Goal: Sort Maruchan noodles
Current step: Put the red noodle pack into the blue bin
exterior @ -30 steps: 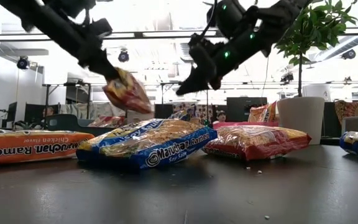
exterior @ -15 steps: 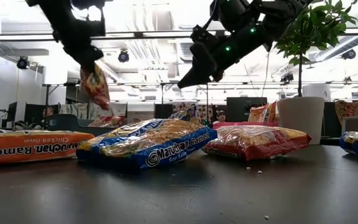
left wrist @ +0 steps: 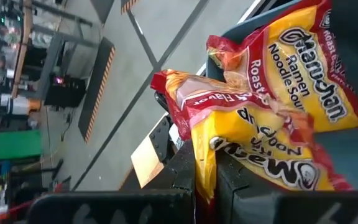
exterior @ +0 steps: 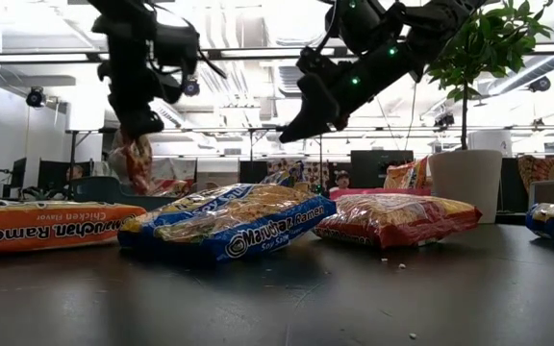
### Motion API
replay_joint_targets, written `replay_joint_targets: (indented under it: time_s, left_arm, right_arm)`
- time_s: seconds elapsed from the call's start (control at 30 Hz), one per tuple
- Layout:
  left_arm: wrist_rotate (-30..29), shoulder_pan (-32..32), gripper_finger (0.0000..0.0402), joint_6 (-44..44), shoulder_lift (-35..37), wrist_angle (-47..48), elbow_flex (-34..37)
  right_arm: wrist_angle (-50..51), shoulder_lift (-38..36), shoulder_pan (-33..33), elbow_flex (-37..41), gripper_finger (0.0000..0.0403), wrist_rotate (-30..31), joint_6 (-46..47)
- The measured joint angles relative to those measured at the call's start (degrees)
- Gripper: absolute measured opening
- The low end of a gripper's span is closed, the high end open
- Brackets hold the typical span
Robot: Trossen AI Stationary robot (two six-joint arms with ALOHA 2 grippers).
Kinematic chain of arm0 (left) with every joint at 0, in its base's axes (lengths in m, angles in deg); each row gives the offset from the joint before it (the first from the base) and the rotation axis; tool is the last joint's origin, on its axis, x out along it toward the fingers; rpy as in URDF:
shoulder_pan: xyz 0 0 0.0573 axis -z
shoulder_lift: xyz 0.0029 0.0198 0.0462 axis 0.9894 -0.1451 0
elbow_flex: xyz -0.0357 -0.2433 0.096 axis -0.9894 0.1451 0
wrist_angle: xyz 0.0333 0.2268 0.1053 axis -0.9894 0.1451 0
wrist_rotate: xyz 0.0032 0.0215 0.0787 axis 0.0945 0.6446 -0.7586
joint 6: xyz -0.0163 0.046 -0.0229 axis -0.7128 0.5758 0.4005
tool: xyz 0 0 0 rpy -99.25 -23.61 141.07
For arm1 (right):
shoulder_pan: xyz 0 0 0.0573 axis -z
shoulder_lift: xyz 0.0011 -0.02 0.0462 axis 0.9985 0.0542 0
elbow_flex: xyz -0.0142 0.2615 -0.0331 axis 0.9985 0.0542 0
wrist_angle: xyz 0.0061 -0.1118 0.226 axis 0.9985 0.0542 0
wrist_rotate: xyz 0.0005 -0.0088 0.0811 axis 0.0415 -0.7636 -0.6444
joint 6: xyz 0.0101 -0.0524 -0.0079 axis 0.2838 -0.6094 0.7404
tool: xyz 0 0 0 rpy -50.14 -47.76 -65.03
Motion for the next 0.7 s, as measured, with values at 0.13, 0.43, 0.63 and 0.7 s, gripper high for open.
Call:
replay_joint_targets:
  time_s: [0.13,0.43,0.63,0.7]
  left_arm:
    - [-0.1,0.0,0.0,-0.4,-5.9,1.1,-2.2]
    - [-1.4,-0.4,0.0001,-2.2,-18.6,4.5,-7.2]
    - [-1.3,-0.4,0.0016,-3.4,-21.0,4.4,-10.4]
    - [-0.2,-0.4,0.0022,-3.9,-21.2,4.1,-11.4]
  right_arm:
    - [0.1,0.0,0.1,0.1,0.0009,0.0,0.0]
    - [0.1,0.0,0.1,0.4,0.0009,0.0,0.0]
    - [0.1,0.0,0.1,0.9,0.0009,-0.1,0.1]
    - [0.1,0.0,0.1,1.0,0.0009,-0.1,0.1]
